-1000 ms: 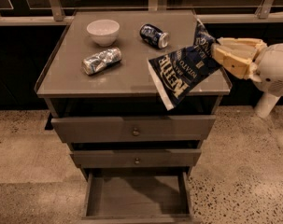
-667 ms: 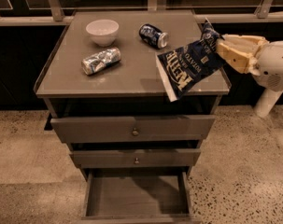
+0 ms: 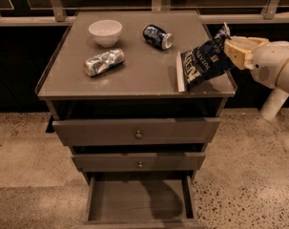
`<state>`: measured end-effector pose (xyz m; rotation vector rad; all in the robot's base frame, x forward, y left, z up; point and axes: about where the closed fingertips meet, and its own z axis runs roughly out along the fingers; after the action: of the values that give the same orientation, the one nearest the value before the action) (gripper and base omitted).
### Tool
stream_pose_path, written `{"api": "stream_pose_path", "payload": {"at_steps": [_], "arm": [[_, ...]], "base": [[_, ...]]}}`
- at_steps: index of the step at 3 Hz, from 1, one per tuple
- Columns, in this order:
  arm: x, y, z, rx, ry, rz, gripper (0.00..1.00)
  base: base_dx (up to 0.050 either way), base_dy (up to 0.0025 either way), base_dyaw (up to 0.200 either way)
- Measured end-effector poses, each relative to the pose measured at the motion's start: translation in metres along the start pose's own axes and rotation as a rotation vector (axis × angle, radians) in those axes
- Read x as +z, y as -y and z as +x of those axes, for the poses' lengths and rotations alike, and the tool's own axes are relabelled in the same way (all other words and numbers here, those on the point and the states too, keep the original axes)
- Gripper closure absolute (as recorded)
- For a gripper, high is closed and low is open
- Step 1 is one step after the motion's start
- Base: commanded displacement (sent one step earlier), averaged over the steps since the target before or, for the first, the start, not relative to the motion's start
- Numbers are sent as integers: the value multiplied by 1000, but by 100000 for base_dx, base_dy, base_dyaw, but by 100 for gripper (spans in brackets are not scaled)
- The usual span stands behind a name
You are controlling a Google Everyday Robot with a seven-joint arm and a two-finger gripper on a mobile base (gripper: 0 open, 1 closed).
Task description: Pick blue chip bag from bottom drawer and place on counter
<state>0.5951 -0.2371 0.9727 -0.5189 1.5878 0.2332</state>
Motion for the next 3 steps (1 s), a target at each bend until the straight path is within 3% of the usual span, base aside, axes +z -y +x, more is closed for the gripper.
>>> {"api": "stream_pose_path", "payload": {"at_steps": [1, 3], "arm": [[-3, 13, 3, 16, -1, 35, 81], [-3, 11, 2, 15, -1, 32, 35]], "base": [[0, 0, 0], [0, 0, 0]]}}
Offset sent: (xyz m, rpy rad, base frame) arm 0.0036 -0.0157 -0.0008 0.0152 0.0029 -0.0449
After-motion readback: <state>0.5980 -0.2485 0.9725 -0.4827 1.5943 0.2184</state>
